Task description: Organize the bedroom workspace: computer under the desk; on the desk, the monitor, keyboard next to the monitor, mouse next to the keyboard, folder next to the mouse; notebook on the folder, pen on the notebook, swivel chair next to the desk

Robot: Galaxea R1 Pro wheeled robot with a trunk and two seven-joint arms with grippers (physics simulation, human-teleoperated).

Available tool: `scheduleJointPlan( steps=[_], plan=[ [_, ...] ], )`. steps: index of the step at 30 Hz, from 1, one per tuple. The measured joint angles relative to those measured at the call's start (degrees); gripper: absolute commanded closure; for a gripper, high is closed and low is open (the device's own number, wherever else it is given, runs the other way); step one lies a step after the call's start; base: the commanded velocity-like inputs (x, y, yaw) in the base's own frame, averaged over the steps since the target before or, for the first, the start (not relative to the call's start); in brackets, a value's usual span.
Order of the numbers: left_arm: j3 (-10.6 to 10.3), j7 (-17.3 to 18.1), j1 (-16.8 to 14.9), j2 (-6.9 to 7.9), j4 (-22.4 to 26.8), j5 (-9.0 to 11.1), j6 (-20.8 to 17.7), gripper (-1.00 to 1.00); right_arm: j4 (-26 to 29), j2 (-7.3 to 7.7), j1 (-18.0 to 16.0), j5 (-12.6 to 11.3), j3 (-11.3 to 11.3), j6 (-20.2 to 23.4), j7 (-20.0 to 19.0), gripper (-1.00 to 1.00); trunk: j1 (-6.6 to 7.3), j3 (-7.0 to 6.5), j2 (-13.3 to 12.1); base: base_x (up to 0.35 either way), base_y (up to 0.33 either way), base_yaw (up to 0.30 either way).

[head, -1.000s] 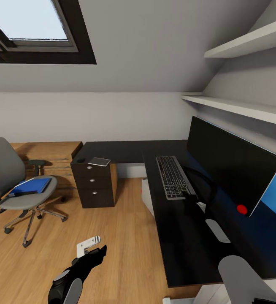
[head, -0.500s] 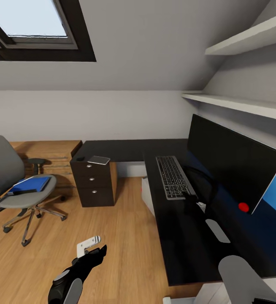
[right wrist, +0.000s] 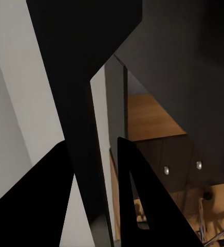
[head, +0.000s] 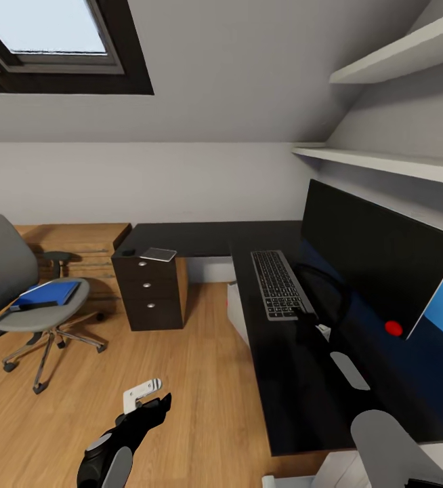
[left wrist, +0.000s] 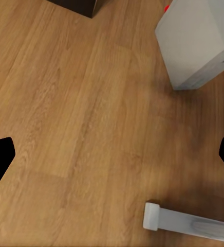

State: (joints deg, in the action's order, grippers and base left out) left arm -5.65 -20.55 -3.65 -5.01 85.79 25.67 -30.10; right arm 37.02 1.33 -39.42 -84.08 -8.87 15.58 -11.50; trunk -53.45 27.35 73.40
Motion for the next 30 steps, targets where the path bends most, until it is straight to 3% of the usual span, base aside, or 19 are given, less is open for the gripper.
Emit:
scheduleJointPlan(
  steps=[30],
  plan=[
    [0.17,0.0,0.0,0.18,-0.26,0.09,0.0,-1.0,-0.2,0.01,0.0,0.44,0.09,-0.06,0.46,1.0,-0.45,0.36,0.82,-0.034,-0.032,0.0]
  ],
)
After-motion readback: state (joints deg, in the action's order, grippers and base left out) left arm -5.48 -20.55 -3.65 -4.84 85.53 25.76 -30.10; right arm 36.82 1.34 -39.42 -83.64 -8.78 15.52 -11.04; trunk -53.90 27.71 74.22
